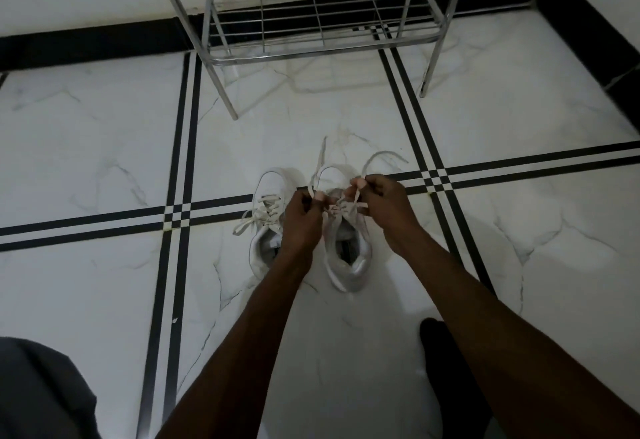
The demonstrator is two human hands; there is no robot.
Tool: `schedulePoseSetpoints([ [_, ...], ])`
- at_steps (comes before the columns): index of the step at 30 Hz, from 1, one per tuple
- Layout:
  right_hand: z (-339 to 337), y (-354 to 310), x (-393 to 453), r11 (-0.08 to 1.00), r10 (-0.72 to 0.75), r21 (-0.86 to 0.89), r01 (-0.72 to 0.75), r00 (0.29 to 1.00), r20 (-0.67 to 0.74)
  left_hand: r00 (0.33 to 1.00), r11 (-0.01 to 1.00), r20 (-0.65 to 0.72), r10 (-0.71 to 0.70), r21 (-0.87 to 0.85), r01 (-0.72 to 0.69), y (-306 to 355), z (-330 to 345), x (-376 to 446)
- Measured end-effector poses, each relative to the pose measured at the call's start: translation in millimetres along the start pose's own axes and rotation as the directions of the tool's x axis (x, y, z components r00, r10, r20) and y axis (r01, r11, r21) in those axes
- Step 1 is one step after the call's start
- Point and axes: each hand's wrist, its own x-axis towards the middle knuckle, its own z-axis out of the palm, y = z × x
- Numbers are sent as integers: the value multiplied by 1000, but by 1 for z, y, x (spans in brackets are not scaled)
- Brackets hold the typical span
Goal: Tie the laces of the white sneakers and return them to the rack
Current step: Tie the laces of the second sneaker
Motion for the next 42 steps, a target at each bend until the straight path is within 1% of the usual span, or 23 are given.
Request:
schedulePoseSetpoints([
  [2,-2,-13,2,996,-80,-44,81,996,24,996,996,27,81,28,-81,13,-8,5],
  [4,2,-23,2,965,-159,-196,174,983,90,974,973,101,202,91,-211,28,-15,12],
  [5,4,-27,1,934,-173,-289,212,973,155,956,950,138,260,139,-279,35,-17,16],
  [7,8,-38,-1,855,-126,-440,273,934,335,918,898,187,350,213,-386,48,-21,20],
  [8,10,-43,-2,825,-85,-479,299,905,418,903,879,205,378,226,-419,53,-22,21],
  [9,10,-48,-2,810,-47,-495,313,877,478,897,878,226,379,220,-426,56,-24,22],
  [11,8,-57,-3,803,-21,-500,325,853,521,904,901,259,339,188,-391,55,-26,26],
  [13,2,-62,-2,788,-72,-499,360,860,506,920,935,291,263,159,-317,49,-25,26],
  [15,-5,-64,1,748,-127,-521,412,859,496,922,949,337,191,178,-261,40,-22,24],
  [17,-13,-65,5,722,-141,-538,436,853,503,928,958,351,121,202,-201,33,-19,21],
  [18,-18,-66,6,727,-131,-533,433,849,511,934,960,339,112,207,-190,31,-17,21],
  [21,-29,-70,7,737,-75,-532,417,833,549,944,953,299,142,216,-212,26,-16,25],
  [24,-29,-73,4,731,-65,-532,428,819,570,940,961,321,117,204,-189,28,-13,25],
  [28,-24,-72,-1,789,-75,-470,395,822,565,939,970,339,60,201,-134,26,-9,24],
  [30,-25,-69,-2,818,-35,-457,349,823,566,947,972,319,45,203,-114,28,-8,24],
  [32,-27,-67,0,802,-17,-491,339,835,549,948,969,315,47,214,-119,30,-8,24],
  [35,-28,-65,9,696,-85,-599,396,874,478,957,973,287,50,202,-111,27,-6,25],
  [37,-26,-64,11,663,-197,-623,416,899,391,962,977,266,55,186,-108,25,-6,23],
  [39,-22,-63,10,671,-322,-591,447,894,311,963,975,259,69,186,-120,26,-6,17],
  [40,-20,-62,11,690,-359,-562,456,890,281,966,973,247,78,190,-128,27,-6,15],
  [42,-17,-59,12,741,-369,-507,441,898,242,975,962,198,103,230,-148,27,-7,17],
])
